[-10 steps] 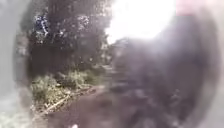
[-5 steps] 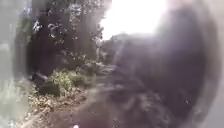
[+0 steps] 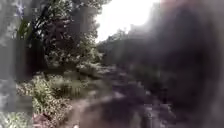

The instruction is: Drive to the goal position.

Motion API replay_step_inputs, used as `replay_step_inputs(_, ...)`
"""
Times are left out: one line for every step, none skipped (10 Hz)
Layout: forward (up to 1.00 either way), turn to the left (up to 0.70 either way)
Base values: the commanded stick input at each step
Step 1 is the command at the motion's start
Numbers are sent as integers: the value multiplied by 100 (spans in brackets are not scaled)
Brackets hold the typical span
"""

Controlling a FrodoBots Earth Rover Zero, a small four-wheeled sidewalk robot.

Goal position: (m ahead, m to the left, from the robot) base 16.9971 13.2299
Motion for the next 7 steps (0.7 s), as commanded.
replay_step_inputs(100, 0)
replay_step_inputs(100, 1)
replay_step_inputs(100, 0)
replay_step_inputs(100, 0)
replay_step_inputs(100, 1)
replay_step_inputs(100, 3)
replay_step_inputs(100, 2)
